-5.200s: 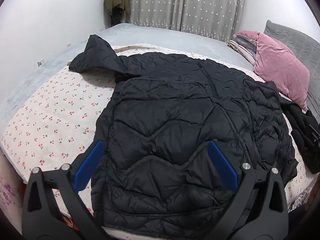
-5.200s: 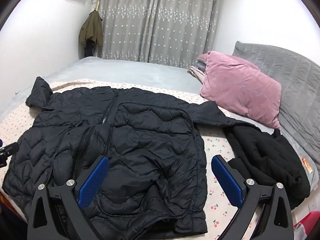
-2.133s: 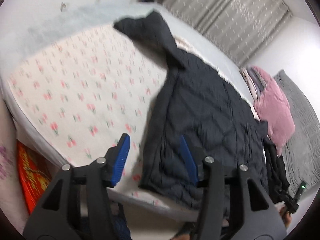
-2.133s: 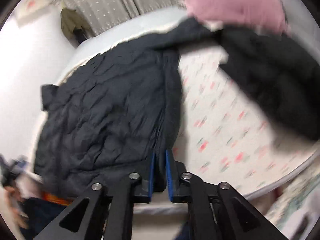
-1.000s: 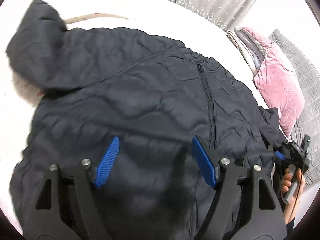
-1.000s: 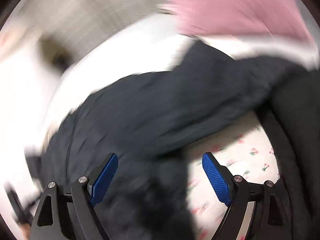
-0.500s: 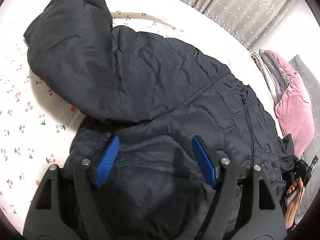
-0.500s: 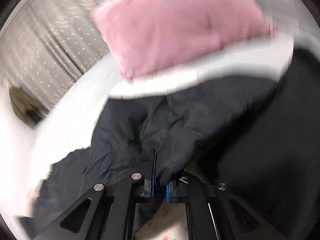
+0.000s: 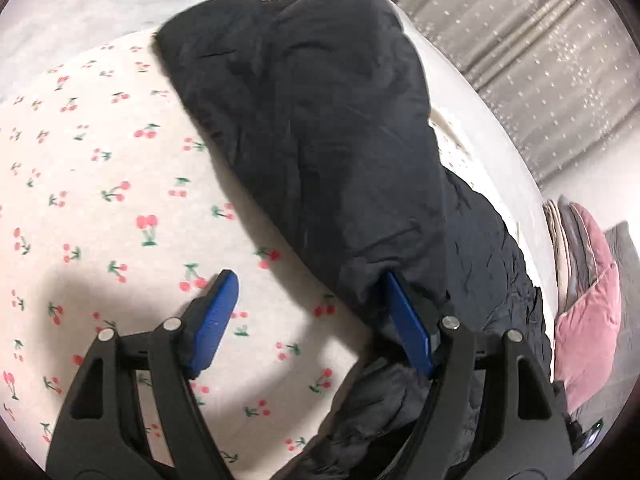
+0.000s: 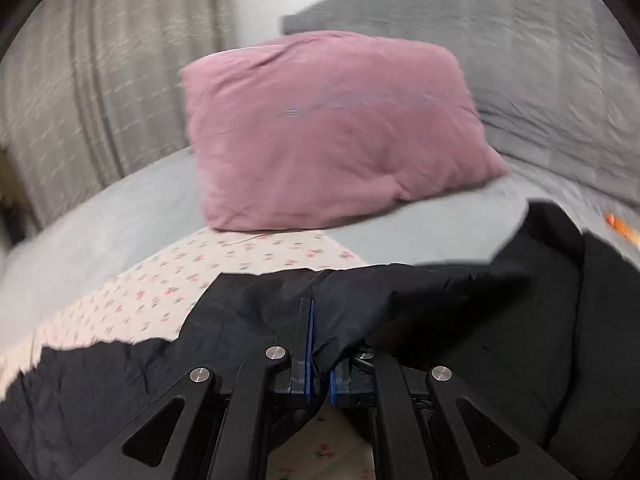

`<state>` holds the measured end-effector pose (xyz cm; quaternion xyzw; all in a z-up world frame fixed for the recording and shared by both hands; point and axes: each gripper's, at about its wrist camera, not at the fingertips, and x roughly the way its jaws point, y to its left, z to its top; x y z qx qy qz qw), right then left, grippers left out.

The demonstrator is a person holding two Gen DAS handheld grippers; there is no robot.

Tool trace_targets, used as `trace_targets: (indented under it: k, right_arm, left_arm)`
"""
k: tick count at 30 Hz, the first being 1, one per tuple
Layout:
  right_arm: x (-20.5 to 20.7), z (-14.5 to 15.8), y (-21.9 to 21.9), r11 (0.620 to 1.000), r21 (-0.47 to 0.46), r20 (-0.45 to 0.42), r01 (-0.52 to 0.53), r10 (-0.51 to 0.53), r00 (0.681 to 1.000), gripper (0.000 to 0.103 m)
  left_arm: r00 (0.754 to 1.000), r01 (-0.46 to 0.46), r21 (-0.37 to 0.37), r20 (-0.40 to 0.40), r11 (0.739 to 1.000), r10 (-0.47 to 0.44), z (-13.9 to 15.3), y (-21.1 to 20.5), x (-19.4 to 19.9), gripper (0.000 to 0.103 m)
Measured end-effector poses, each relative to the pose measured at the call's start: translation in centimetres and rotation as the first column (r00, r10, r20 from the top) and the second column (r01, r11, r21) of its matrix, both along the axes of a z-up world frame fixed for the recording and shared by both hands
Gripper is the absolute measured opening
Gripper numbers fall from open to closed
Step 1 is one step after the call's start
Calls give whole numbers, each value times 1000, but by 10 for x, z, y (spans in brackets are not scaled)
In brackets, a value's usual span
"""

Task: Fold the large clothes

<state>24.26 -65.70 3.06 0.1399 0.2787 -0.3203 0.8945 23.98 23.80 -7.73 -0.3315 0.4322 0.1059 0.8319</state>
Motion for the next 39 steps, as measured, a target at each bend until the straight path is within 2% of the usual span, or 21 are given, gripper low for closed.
trace_targets:
  k: [1,3,5,6,7,9,10,15,17,18,20,22,25,27,29,31,33,34,35,37,39]
  right_arm:
    - [-4,0,0,1000,-5,17,-28,28,999,5]
    - [-12,1,-9,992,66,52,-111,108,993,7]
    - [-11,-5,-18,972,189,67,-139,128,989,11]
    - [-13,-13,-30,946,291,94,-142,119,988,18]
    - [-16,-17,-40,924,359,111,-134,101,989,29]
    - [-26,-33,-67,853,508,158,-115,38,987,41]
    - [-33,-37,-76,833,545,168,-100,9,986,47]
    - [-60,-57,-118,751,658,246,-53,-147,958,48]
    - [-62,-55,-117,768,639,255,-48,-153,955,34]
    - [-62,-41,-108,831,556,244,-15,-146,959,7]
    - [-61,-4,-86,930,367,283,-39,-71,956,7]
    - [-60,30,-60,975,209,306,-75,8,952,6]
    - [-52,45,-37,980,166,272,-110,62,960,6]
    - [-46,41,-31,972,203,245,-117,65,967,6]
    - [-41,50,-11,962,213,275,-170,108,955,6]
    - [-41,83,44,950,82,319,-301,261,911,6]
    - [-37,105,107,903,-45,305,-427,419,855,6]
    - [-31,112,155,858,-107,270,-502,511,816,6]
    - [-27,111,179,836,-126,242,-534,548,801,7]
    - [-3,95,246,759,-126,146,-639,651,745,7]
    - [23,64,297,707,-88,44,-702,707,706,7]
  left_arm:
    - [1000,19,8,10,1000,-19,2,-2,2,75]
    - [998,45,4,38,999,-45,5,-5,6,75]
    - [998,44,-22,51,999,-43,4,1,6,75]
    - [998,31,-27,49,999,-29,6,4,5,75]
    - [999,18,-34,50,999,-16,5,9,3,75]
    - [999,2,-50,53,999,1,5,16,-5,75]
    - [998,-3,-57,56,998,6,6,17,-8,75]
    - [995,45,-21,91,999,-43,21,-14,-10,75]
    - [992,66,0,106,998,-65,28,-23,-10,75]
    - [991,69,5,112,998,-69,31,-25,-12,75]
    - [987,79,10,136,997,-80,38,-31,-16,75]
    - [986,90,7,142,996,-90,41,-31,-18,75]
    - [987,85,-27,140,996,-81,40,-31,-17,75]
    - [988,76,-50,141,996,-68,39,-27,-18,75]
    - [988,61,-60,147,996,-51,41,-27,-22,75]
    - [987,35,-69,159,997,-23,43,-19,-24,75]
    - [987,21,-77,163,997,-9,43,-12,-27,75]
    - [986,20,-79,164,997,-7,42,-11,-28,75]
    - [987,20,-82,162,996,-6,41,-10,-29,75]
    - [987,19,-95,161,995,-4,39,-8,-30,75]
    - [986,18,-111,165,994,1,39,-5,-32,75]
